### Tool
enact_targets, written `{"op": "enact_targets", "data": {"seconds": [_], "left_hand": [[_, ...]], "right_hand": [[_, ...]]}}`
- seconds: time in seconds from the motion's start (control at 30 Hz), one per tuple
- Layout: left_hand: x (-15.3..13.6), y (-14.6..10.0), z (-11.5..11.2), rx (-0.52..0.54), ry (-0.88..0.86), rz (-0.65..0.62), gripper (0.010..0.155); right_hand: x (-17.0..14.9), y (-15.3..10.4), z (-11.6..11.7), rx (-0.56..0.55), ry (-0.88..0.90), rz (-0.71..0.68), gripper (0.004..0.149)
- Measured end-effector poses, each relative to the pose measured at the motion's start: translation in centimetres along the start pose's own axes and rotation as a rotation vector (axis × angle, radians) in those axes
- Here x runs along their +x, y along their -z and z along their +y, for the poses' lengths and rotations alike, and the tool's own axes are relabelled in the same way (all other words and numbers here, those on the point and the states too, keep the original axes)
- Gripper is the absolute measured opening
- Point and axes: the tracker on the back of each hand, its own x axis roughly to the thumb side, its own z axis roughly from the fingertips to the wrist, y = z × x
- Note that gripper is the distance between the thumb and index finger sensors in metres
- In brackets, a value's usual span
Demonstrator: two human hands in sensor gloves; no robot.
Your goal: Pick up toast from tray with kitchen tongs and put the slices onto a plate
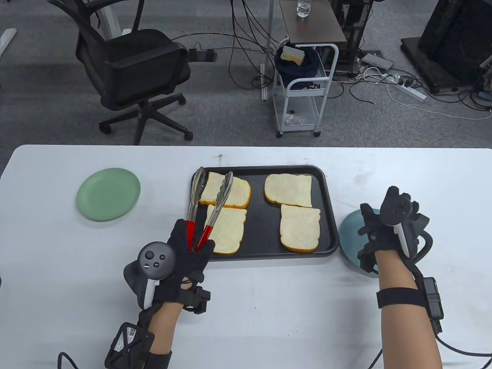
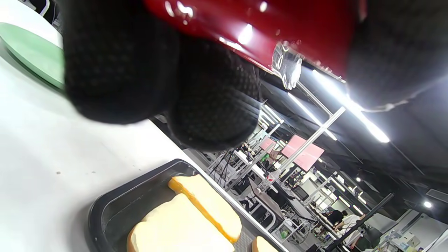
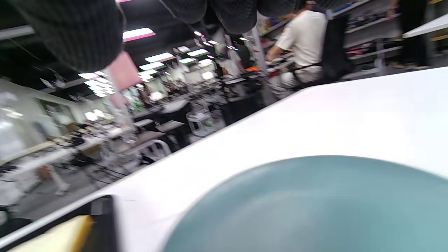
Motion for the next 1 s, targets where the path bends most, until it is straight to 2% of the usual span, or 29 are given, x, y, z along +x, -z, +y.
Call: {"op": "enact_targets", "data": {"seconds": [0.1, 0.27, 0.43, 0.57, 0.7, 0.8, 0.83, 0.9, 1.0], "left_hand": [[0.0, 0.1, -0.1, -0.002, 0.004, -0.002, 0.092], [-0.1, 0.1, 0.0, -0.002, -0.001, 0.002, 0.092], [0.0, 0.1, 0.0, 0.002, 0.007, 0.002, 0.092], [0.0, 0.1, -0.1, 0.002, 0.013, 0.002, 0.092], [-0.1, 0.1, 0.0, 0.001, 0.012, 0.005, 0.092], [-0.1, 0.1, 0.0, -0.001, 0.01, 0.007, 0.092], [-0.1, 0.1, 0.0, -0.002, 0.009, 0.007, 0.092], [-0.1, 0.1, 0.0, -0.003, 0.006, 0.008, 0.092], [-0.2, 0.1, 0.1, -0.003, -0.003, 0.013, 0.092]], "right_hand": [[-2.5, 2.0, 1.2, 0.039, -0.064, 0.106, 0.086], [-6.7, 4.2, 4.3, 0.138, -0.144, 0.249, 0.079], [-9.1, 5.0, 6.8, 0.24, -0.184, 0.311, 0.076], [-9.7, 5.2, 7.8, 0.292, -0.191, 0.324, 0.07], [-9.9, 5.4, 7.5, 0.27, -0.125, 0.35, 0.06], [-10.8, 5.4, 7.1, 0.35, -0.039, 0.401, 0.058], [-11.1, 5.3, 6.8, 0.377, 0.016, 0.415, 0.056], [-12.1, 5.2, 5.6, 0.461, 0.233, 0.45, 0.047], [-12.5, 4.8, 3.2, 0.561, 0.479, 0.434, 0.037]]}}
